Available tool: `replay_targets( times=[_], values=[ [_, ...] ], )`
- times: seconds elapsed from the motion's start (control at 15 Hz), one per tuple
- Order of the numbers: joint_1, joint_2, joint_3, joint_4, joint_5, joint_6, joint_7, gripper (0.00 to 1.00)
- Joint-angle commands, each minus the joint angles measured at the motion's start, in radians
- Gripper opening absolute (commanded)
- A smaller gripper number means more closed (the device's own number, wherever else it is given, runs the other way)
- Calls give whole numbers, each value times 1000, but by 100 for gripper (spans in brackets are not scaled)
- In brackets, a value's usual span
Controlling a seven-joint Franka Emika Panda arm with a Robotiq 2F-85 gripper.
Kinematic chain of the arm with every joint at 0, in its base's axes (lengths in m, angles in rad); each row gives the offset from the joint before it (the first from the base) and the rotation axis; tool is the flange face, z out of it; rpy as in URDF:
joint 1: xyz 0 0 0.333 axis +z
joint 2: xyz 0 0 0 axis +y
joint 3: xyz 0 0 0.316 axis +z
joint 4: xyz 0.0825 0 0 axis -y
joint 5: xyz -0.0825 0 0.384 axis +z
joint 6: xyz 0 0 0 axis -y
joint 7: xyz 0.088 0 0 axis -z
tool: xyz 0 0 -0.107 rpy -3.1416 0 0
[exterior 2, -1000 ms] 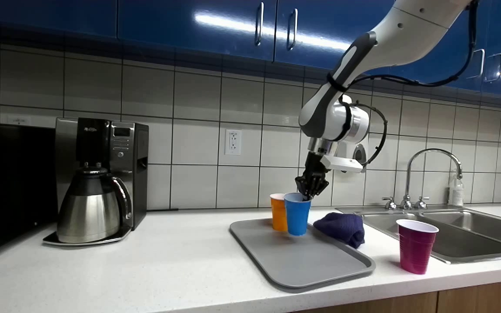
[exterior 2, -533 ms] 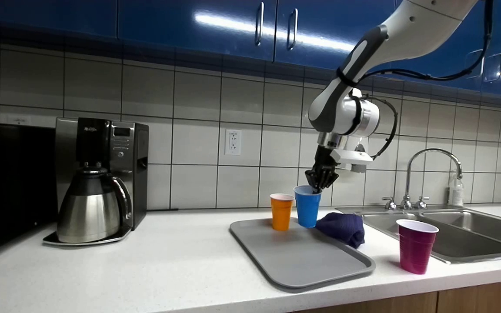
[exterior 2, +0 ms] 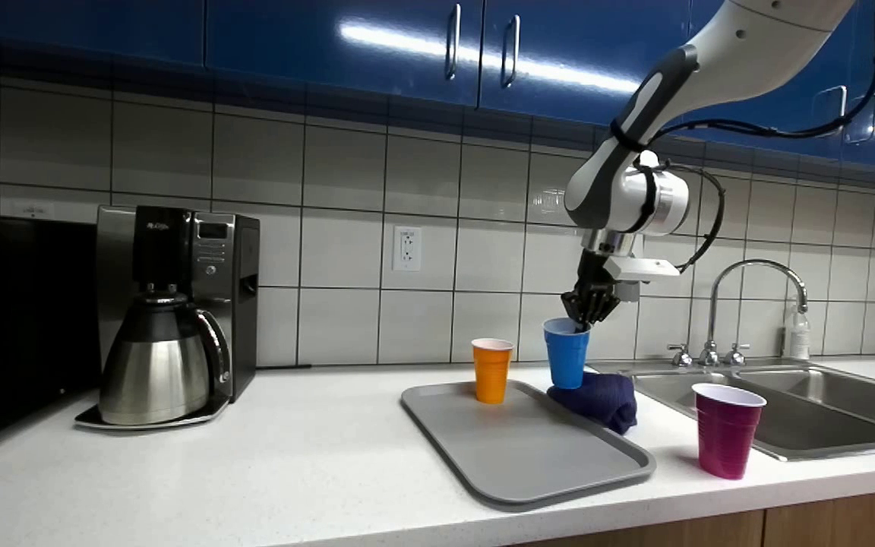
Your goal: Remove the purple, blue and orange cups from the grey tray and put them on the countertop
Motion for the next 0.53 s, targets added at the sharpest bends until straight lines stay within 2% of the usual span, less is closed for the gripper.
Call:
replay_targets(
  times=[0.0, 0.47],
  values=[
    [-26, -19, -9, 21, -23, -21, 13, 1],
    [-41, -13, -27, 64, -28, -14, 22, 1]
  ],
)
